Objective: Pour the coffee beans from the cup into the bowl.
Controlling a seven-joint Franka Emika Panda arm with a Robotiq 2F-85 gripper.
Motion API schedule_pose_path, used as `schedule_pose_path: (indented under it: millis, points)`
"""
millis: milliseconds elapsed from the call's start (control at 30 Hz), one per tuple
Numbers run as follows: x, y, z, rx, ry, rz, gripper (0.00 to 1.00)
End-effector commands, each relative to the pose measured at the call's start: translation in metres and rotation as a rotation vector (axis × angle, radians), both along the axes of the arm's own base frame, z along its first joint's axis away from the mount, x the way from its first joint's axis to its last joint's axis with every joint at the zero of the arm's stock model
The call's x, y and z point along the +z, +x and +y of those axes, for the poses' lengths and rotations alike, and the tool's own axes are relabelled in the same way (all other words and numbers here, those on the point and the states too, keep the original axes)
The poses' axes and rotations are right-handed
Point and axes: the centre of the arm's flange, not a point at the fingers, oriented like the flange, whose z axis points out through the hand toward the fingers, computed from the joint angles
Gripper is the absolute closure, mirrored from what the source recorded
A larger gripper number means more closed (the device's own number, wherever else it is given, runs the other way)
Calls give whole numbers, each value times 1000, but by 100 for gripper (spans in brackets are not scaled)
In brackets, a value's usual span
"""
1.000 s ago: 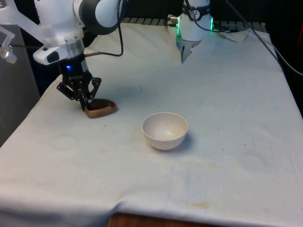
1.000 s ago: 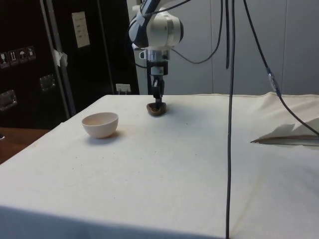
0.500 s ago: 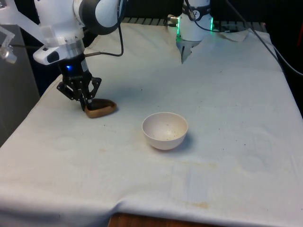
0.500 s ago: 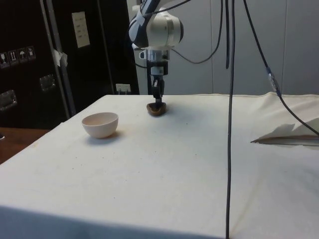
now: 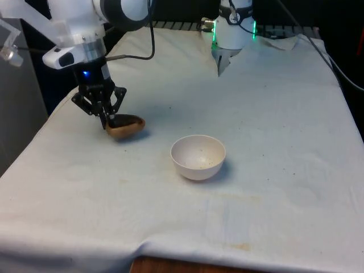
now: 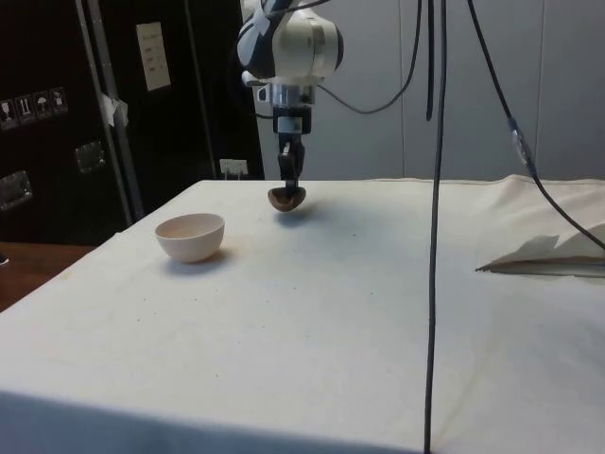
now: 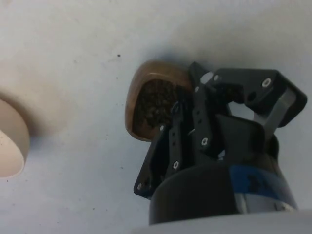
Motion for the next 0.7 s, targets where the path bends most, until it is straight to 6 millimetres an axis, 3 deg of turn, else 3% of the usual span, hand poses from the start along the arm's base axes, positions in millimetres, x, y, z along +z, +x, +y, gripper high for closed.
schedule_pose_path:
  millis: [0, 667]
  points:
    - [4, 1, 5, -7, -4, -4, 100]
    - [30, 14, 39, -53, 5, -20, 100]
